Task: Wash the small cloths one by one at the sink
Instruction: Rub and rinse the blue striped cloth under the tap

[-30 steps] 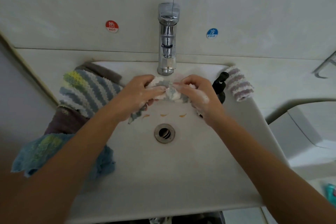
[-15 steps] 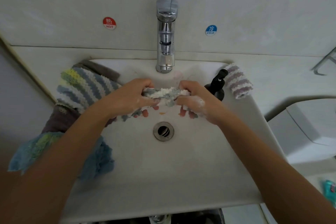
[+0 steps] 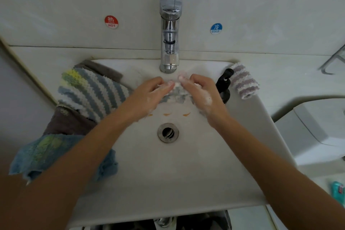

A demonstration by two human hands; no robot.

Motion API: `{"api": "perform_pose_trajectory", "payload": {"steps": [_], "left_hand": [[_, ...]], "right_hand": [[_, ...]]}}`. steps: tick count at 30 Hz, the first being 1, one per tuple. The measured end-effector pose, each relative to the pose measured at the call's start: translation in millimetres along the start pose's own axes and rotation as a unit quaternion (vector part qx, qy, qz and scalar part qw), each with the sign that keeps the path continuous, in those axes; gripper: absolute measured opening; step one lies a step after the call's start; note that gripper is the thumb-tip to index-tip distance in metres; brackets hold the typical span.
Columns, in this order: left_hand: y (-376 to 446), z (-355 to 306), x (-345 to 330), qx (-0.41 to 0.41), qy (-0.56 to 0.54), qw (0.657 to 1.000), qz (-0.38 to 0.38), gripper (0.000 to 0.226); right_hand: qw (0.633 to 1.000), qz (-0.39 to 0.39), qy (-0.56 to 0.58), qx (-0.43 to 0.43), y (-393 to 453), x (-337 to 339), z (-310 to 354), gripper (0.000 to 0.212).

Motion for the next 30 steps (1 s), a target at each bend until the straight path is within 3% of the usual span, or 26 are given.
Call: {"api": "perform_pose_trajectory", "payload": {"steps": [3, 8, 13, 17, 24, 30], "left_hand": [[-0.5, 4.7, -19.5, -0.087, 0.001, 0.983, -0.16, 0.036], [-6.7, 1.7, -28.9, -0.086, -0.045, 0.965, -0.245, 0.04], [-23.1, -6.8, -54.3, -0.1, -0.055, 0.967, -0.226, 0.041], [-1.5, -6.6, -39.1, -0.023, -0.144, 0.954, -0.262, 0.042], [-27.6, -21.6, -61.4, -0.052, -0.137, 0.964, -0.222, 0.043], [-3.0, 2.6, -48.7, 0.002, -0.165, 0.954, -0.249, 0.04]], "right_hand": [[0.999, -0.032, -0.031, 0.022, -5.7, -12.3, -8.0, 0.044], [0.998, -0.029, -0.046, 0.021, -27.3, -39.2, -6.5, 0.045], [0.986, -0.148, 0.073, -0.025, -8.6, -38.8, -5.8, 0.048], [0.99, -0.09, 0.109, -0.031, -29.5, -48.4, 0.6, 0.045], [0.98, -0.127, 0.144, -0.051, -4.2, -34.8, -9.4, 0.051], [0.993, -0.048, 0.106, -0.004, -24.9, -42.1, -9.7, 0.049]]}}
Point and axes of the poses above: each hand's wrist, its own y-axis towards the middle knuckle, its own x-axis out of the back of the hand, z = x × y, the point moved 1 cm from there along y, towards the middle knuckle, and after that the axes turned 3 degrees about x, right-handed, at the moved point
